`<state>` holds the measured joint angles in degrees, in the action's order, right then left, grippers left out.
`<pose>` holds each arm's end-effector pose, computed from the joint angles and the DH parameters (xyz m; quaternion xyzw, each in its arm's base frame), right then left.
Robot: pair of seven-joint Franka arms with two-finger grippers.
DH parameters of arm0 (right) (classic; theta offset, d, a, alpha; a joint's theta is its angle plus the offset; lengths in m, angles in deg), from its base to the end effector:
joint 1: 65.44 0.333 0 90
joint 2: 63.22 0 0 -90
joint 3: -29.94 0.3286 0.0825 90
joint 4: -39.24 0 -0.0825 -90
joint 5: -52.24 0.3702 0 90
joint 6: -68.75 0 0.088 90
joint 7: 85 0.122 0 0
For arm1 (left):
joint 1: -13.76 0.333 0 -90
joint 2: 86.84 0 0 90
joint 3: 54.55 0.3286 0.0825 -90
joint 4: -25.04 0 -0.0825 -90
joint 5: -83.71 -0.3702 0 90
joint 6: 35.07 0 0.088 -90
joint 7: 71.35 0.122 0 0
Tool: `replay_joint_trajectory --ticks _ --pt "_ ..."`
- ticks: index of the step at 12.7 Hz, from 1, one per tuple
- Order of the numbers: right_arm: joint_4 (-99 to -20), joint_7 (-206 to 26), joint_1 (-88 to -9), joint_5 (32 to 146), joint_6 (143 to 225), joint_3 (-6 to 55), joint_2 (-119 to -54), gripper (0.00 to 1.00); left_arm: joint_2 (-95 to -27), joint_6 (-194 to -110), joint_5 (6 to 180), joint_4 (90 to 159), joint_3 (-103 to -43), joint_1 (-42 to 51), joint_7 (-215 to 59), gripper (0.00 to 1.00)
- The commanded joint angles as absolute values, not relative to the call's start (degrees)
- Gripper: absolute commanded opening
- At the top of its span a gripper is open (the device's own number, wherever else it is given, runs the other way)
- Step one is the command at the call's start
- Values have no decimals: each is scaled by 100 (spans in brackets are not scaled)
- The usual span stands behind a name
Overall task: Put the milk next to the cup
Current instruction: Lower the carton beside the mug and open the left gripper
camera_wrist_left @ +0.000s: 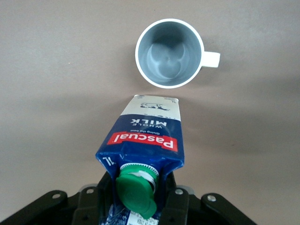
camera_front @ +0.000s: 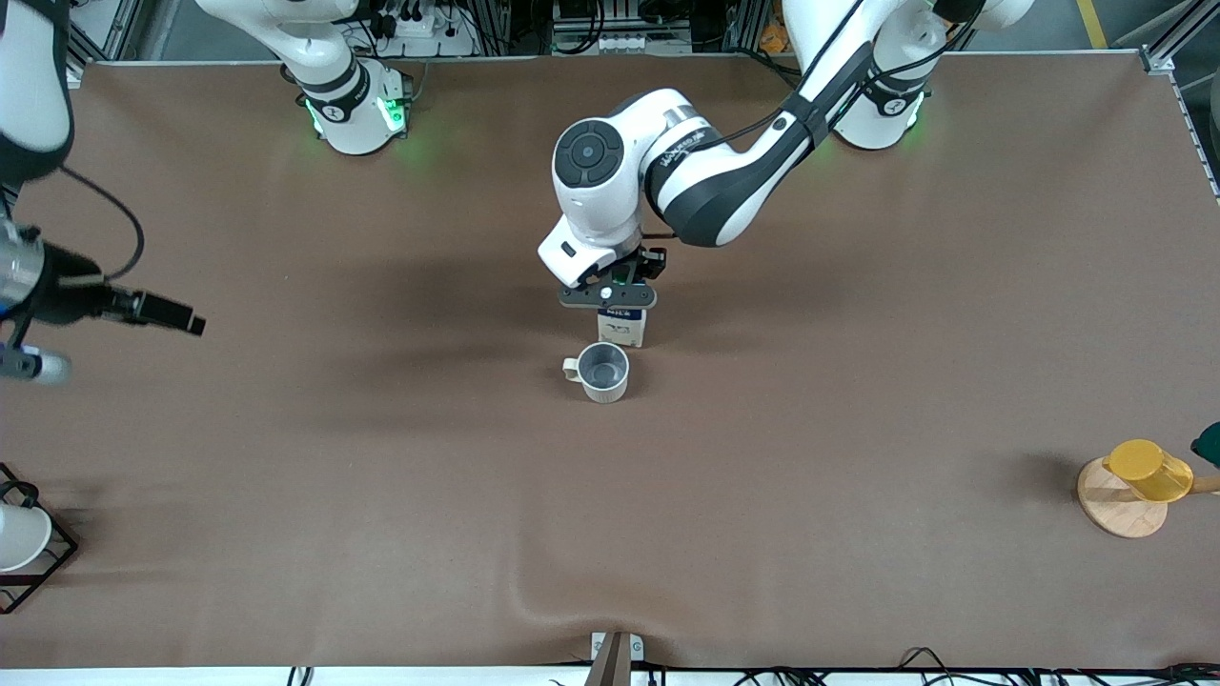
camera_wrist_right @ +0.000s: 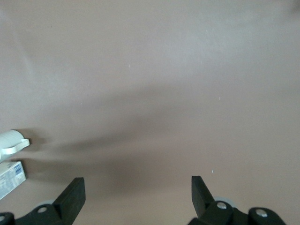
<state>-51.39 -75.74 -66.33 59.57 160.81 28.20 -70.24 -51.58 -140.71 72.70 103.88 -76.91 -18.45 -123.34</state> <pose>0.5759 -0.0103 0.5525 -0.9910 0.1086 0.0521 0.0589 0.4611 -0.5240 0.3663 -0.9981 0.0263 0.0475 0.0281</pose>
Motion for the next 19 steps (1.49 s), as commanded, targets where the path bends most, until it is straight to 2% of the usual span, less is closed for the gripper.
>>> replay_joint_trajectory --ticks 1,7,9,10,11,15,16,19 --pt "-5902 -7288 -6536 5875 16402 2835 -6446 100 -4958 -14160 7123 10177 -7644 -2024 -12706 44" --pt "-5929 -7139 -6509 5857 16438 2836 -6366 100 -4834 -14274 7123 10133 -7635 -2051 -12830 44" --pt "-5920 -6718 -6509 5866 16429 2853 -6366 100 -4799 -14300 7123 10133 -7635 -2043 -12839 59" --pt "-5920 -6621 -6509 5866 16429 2853 -6366 100 -4808 -14370 7123 10133 -7635 -1999 -12778 88" --pt "-5920 -6559 -6509 5866 16420 2853 -6366 100 -4816 -14379 7123 10133 -7626 -1981 -12769 100" --pt "-5885 -6496 -6466 5674 16402 2870 -6366 100 -5053 -14380 7114 10107 -7635 -1972 -12795 100" --pt "-5876 -6679 -6344 5351 16394 2888 -6366 100 -5176 -14371 7123 10107 -7618 -1903 -12778 100" --pt "-5780 -7522 -6325 5303 16175 2879 -6358 100 -5746 -14266 7158 10124 -7609 -1385 -12769 100"
